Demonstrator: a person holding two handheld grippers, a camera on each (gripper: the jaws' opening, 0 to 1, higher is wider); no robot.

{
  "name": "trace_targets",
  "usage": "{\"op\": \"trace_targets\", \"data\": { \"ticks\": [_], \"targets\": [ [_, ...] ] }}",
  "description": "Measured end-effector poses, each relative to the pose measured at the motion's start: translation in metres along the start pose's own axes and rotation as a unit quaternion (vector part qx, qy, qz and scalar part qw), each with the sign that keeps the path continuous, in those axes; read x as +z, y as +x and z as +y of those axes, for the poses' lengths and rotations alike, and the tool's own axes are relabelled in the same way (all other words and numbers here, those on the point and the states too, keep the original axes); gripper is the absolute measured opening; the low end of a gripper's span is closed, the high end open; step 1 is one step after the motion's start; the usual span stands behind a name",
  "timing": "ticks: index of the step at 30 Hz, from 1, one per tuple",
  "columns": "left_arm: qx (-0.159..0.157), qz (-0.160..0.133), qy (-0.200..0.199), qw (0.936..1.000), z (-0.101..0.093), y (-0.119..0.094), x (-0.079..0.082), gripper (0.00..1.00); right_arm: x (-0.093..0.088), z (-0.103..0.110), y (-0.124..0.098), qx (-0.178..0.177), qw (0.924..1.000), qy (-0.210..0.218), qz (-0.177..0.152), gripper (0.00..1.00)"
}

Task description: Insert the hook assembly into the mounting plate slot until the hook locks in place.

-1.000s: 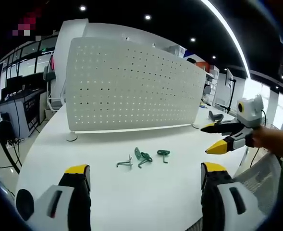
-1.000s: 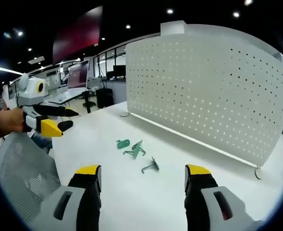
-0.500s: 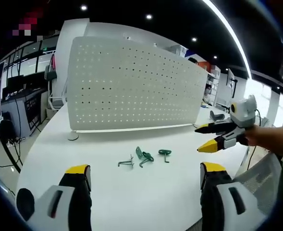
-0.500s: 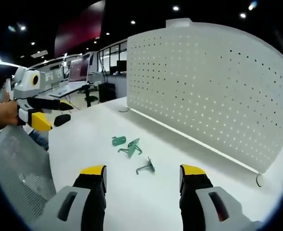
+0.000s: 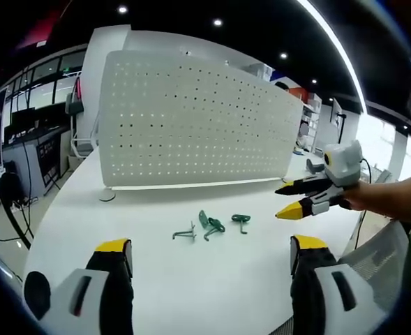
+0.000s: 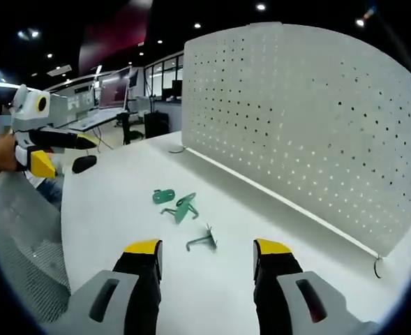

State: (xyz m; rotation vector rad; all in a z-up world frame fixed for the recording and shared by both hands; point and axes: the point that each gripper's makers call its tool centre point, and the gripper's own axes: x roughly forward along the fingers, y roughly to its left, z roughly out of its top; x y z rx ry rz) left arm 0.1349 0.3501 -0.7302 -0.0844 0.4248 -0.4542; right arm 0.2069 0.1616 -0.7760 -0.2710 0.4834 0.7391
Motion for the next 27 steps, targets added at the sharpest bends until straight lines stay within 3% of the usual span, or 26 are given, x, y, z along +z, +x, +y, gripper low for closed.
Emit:
{"op": "trace_targets", "data": {
  "ticks": [27],
  "targets": [
    [0.007, 0.012, 0.0, 0.9999, 0.003, 0.001, -0.005, 0.95, -0.012, -0.009, 0.036, 0.014, 0.9992, -0.03, 0.024, 0.31]
  ]
}}
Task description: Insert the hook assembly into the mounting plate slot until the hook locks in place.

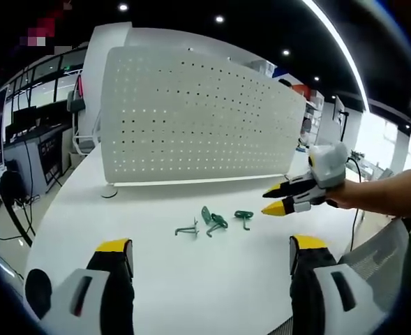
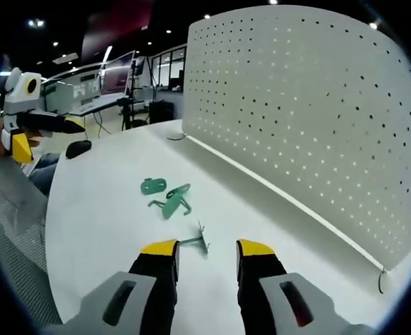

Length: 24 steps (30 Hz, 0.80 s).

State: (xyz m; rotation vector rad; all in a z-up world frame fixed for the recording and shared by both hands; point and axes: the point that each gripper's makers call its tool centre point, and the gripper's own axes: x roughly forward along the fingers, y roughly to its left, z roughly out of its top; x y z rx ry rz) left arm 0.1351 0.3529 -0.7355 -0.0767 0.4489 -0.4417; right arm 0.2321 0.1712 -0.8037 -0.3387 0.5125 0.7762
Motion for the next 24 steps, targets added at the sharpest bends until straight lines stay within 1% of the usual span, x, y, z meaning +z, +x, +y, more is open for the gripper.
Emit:
{"op": "trace_targets", "data": {
  "ticks": [19, 24],
  "targets": [
    [0.0, 0.007, -0.002, 1.0, 0.0, 0.001, -0.003, 0.95, -0.013, 0.003, 0.018, 0.018, 0.9994, -0.022, 0.019, 0.17],
    [-0.001, 0.007, -0.004, 1.0, 0.0, 0.001, -0.003, 0.95, -0.015, 0.003, 0.021, 0.021, 0.9992, -0.026, 0.022, 0.16]
  ]
}}
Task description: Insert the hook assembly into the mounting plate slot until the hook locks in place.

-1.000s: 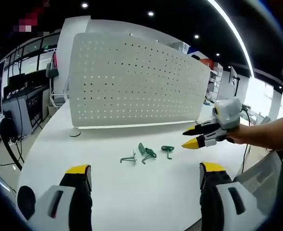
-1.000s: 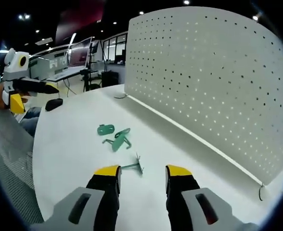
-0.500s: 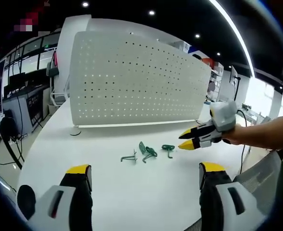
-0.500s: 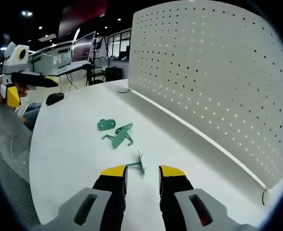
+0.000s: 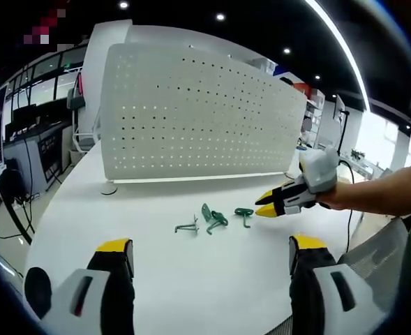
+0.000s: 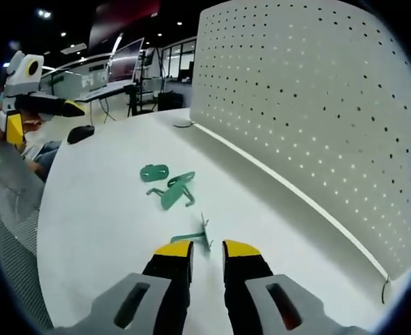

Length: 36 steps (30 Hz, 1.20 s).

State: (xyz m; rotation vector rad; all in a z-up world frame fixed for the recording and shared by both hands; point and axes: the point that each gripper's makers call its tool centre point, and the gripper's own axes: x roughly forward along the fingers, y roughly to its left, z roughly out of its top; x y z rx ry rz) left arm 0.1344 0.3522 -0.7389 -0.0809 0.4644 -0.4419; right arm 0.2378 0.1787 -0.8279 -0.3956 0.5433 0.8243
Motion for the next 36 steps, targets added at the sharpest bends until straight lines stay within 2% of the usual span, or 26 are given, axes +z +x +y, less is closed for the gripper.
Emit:
{"op": "trace_targets", "data": {
  "ticks": [11, 36],
  "targets": [
    [-0.002, 0.004, 0.0, 1.0, 0.0, 0.0, -0.002, 0.94, -0.005, 0.002, 0.004, 0.006, 0.9998, -0.02, 0.007, 0.07],
    [-0.005, 0.014, -0.001, 0.9999, -0.002, 0.002, -0.006, 0.93, -0.009, 0.0, 0.012, 0.013, 0.9988, -0.045, 0.013, 0.01]
  ]
}}
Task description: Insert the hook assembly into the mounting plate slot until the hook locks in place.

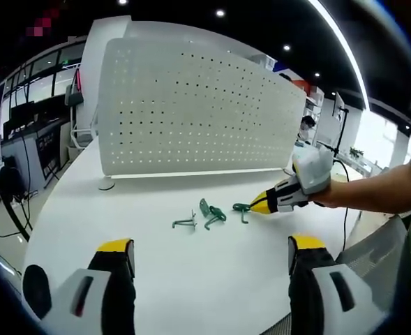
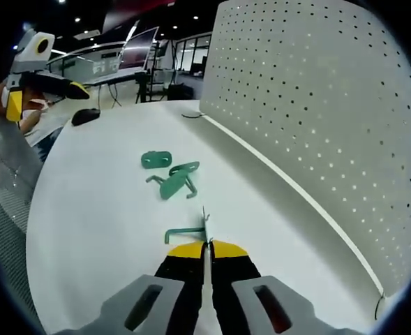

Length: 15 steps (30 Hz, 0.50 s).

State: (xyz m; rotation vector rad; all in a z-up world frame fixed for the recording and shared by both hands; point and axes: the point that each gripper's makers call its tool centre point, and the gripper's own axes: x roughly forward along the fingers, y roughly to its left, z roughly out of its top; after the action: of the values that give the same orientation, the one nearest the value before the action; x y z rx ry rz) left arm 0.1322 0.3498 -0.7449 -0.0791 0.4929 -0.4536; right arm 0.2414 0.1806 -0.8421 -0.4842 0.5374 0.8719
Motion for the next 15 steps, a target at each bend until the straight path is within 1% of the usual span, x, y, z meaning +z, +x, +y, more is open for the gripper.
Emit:
{"op": "trace_targets", "data": {
  "ticks": [15],
  "targets": [
    [-0.001, 0.004, 0.001, 1.0, -0.0013, 0.0001, -0.0019, 0.92, 0.0, -0.0005, -0.0005, -0.001, 1.0, 0.001, -0.001, 0.02]
  ]
}}
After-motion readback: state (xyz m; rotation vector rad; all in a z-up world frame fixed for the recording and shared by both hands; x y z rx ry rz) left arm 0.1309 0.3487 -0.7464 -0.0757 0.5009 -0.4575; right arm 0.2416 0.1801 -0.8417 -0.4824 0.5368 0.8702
